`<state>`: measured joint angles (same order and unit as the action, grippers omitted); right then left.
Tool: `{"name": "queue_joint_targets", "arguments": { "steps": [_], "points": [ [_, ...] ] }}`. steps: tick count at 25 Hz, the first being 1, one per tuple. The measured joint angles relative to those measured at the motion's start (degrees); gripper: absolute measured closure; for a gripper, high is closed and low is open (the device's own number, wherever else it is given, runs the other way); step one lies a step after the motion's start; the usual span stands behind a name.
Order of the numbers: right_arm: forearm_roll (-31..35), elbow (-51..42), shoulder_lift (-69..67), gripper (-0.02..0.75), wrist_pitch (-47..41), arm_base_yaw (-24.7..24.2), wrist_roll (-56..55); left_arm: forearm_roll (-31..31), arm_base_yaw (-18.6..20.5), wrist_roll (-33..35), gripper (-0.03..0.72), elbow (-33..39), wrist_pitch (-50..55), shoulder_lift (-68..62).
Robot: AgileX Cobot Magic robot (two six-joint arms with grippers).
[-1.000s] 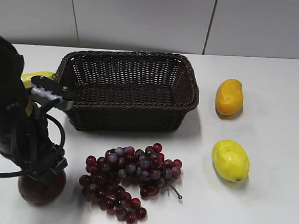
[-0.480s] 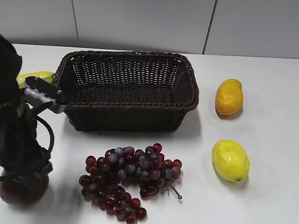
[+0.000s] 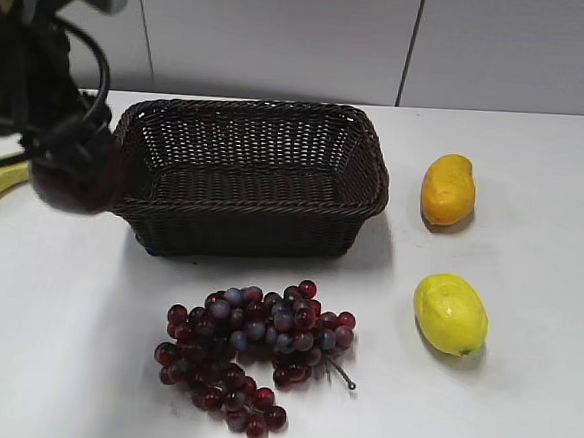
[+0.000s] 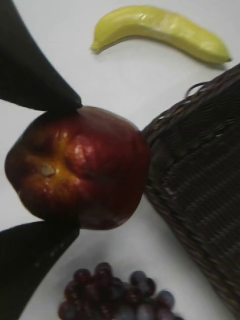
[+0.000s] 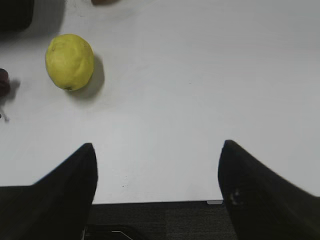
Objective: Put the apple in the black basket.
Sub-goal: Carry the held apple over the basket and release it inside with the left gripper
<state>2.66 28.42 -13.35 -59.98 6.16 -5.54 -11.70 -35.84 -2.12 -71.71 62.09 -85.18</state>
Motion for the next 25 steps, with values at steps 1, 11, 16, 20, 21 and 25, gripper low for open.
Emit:
{"name": "queue_joint_targets", "arguments": {
  "steps": [1,11,16,20,21,25],
  "points": [
    [0.0,0.0,0.0,0.167,0.0,0.0,0.0,-0.1,0.0,0.7,0.2,-2.9,0.1,-0.7],
    [0.0,0.0,0.0,0.167,0.0,0.0,0.0,0.4,0.0,2.7,0.2,-25.7,-2.3,-19.2],
    [0.0,0.0,0.0,0.167,0.0,0.0,0.0,0.6,0.0,2.7,0.2,-27.3,-7.9,-26.5],
    [0.0,0.0,0.0,0.167,0.0,0.0,0.0,0.7,0.0,2.7,0.2,-27.3,-13.3,-31.2],
    [0.0,0.0,0.0,0.167,0.0,0.0,0.0,0.7,0.0,2.7,0.2,-27.3,-14.3,-32.3],
    [0.0,0.0,0.0,0.167,0.0,0.0,0.0,0.8,0.0,2.7,0.2,-27.3,-16.6,-35.1]
  ]
}}
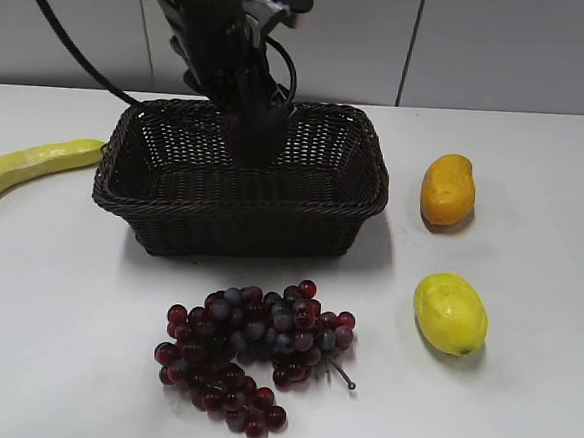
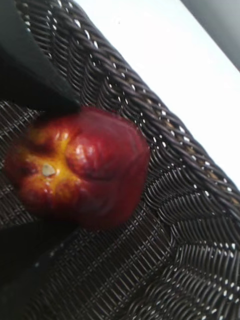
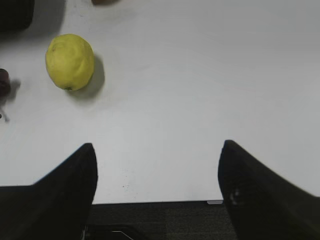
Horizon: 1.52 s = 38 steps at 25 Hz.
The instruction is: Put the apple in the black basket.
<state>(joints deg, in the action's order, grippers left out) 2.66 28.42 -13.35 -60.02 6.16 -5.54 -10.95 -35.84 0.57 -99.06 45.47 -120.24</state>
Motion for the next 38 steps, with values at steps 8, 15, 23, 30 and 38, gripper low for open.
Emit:
{"name": "queue_joint_targets", "arguments": {
  "steps": [8,15,23,30,38],
  "points": [
    [0.0,0.0,0.0,0.167,0.1,0.0,0.0,1.8,0.1,0.0,0.201,0.0,1.3,-4.0],
    [0.0,0.0,0.0,0.167,0.1,0.0,0.0,2.6,0.6,-0.1,0.045,-0.1,3.7,-4.5],
    [0.0,0.0,0.0,0.167,0.1,0.0,0.0,3.5,1.5,-0.2,0.027,-4.8,8.1,0.7],
    [0.0,0.0,0.0,0.167,0.1,0.0,0.0,3.4,10.6,-0.2,0.078,-6.7,14.8,5.7],
    [0.0,0.0,0.0,0.167,0.1,0.0,0.0,5.2,23.8,-0.2,0.1,-1.8,24.0,8.3]
  ]
}}
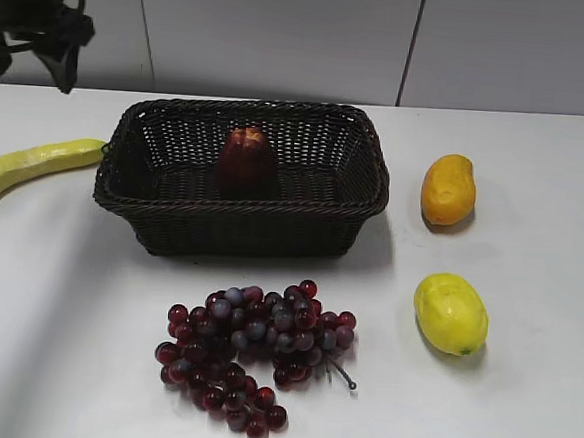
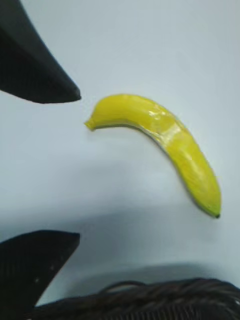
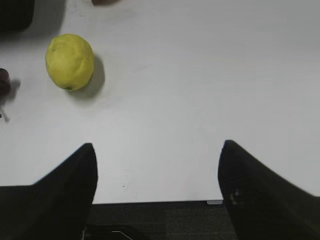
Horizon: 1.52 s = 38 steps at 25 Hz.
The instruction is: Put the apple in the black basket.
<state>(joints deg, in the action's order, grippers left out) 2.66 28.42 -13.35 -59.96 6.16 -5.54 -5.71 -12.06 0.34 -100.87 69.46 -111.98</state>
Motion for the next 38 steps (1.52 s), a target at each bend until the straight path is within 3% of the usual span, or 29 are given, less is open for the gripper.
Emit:
{"name": "queue_joint_targets", "arguments": {
  "steps": [5,14,22,38],
  "points": [
    [0.0,0.0,0.0,0.167,0.0,0.0,0.0,0.5,2.9,0.0,0.103,10.7,0.1,8.2],
    [0.0,0.0,0.0,0.167,0.0,0.0,0.0,1.4,2.8,0.0,0.103,37.3,0.2,30.4],
    [0.0,0.0,0.0,0.167,0.0,0.0,0.0,1.6,2.7,0.0,0.103,54.7,-0.3,52.3],
    [0.0,0.0,0.0,0.167,-0.1,0.0,0.0,3.3,2.7,0.0,0.104,71.6,-3.1,95.9]
  ]
}}
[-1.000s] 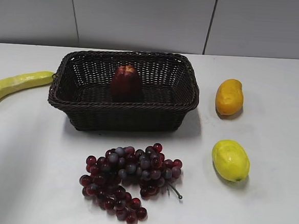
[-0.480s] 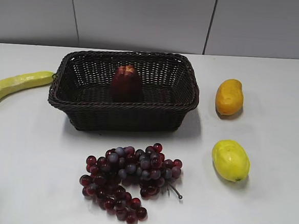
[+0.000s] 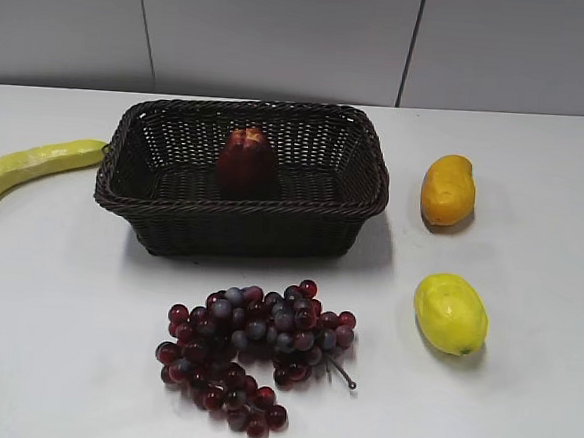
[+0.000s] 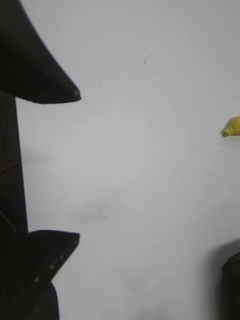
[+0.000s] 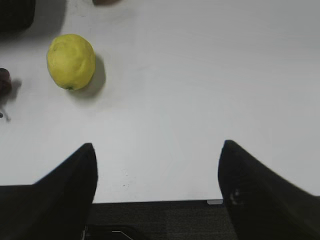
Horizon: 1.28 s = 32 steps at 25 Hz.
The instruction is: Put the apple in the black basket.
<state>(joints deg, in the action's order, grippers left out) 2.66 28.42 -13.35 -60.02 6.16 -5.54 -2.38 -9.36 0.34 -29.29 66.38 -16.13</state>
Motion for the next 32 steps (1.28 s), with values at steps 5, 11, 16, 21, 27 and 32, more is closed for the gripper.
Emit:
{"name": "queue_joint_targets", "arguments": {
  "steps": [5,11,16,21,27,32],
  "points": [
    [0.0,0.0,0.0,0.167,0.0,0.0,0.0,0.1,0.0,0.0,0.104,0.3,-0.2,6.0],
    [0.0,0.0,0.0,0.167,0.1,0.0,0.0,0.0,0.0,0.0,0.104,1.8,-4.4,12.8],
    [0.0,0.0,0.0,0.167,0.0,0.0,0.0,-2.4,0.0,-5.3,0.104,2.3,-5.3,15.1],
    [0.0,0.0,0.0,0.167,0.0,0.0,0.0,-5.5,0.0,-9.5,0.104,2.3,-5.2,15.1],
    [0.0,0.0,0.0,0.167,0.0,0.0,0.0,-5.6,0.0,-9.6,0.104,2.3,-5.2,15.1],
    [0.0,0.0,0.0,0.167,0.0,0.0,0.0,1.0,0.0,0.4,0.104,2.3,-5.4,15.1]
  ]
}}
